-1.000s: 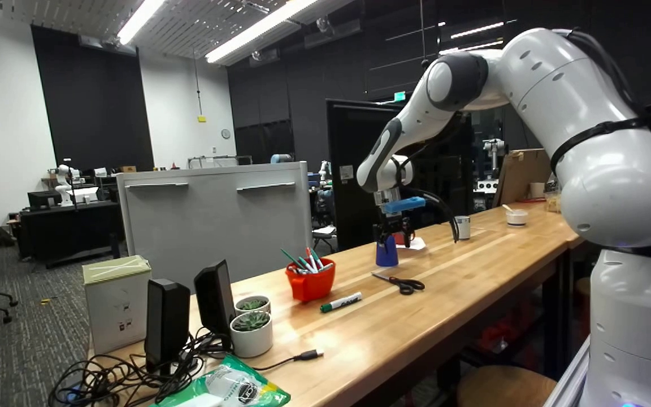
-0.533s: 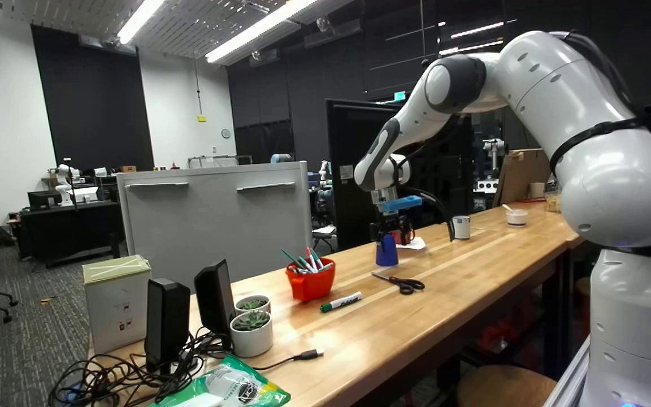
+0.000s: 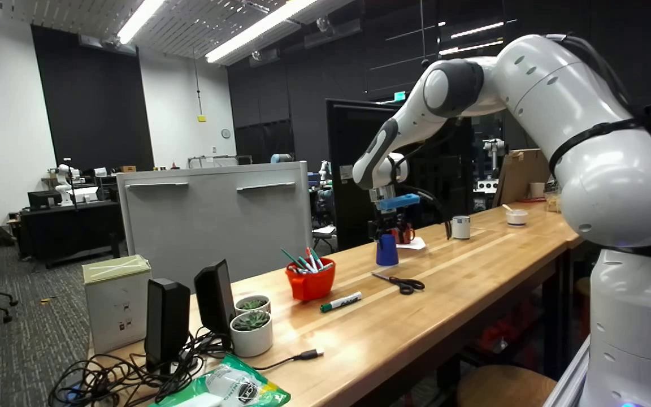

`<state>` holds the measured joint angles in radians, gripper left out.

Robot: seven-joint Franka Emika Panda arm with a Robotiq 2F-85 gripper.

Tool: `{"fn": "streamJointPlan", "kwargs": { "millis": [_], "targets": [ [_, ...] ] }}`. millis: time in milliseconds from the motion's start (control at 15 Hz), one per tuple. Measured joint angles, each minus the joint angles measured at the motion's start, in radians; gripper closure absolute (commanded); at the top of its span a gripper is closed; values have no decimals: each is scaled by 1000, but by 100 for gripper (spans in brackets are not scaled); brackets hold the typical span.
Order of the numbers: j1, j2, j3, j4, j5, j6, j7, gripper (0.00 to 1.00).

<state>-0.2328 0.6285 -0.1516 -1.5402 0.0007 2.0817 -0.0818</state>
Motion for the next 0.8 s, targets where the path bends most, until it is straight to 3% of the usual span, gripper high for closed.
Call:
{"fn": "streamJointPlan", "kwargs": {
  "millis": [200,267,333,467,600,800],
  "targets": [
    [0,27,3,28,0,-2,-18,0],
    [0,37,4,38,0,-2,-27,5],
    [0,45,6,47,0,-2,-34,26],
    [0,60,9,64,0,-2,-49,30],
    [0,69,12,76,0,-2,-59,41],
    [0,70,15,90,0,-3,-69,44]
  ]
}}
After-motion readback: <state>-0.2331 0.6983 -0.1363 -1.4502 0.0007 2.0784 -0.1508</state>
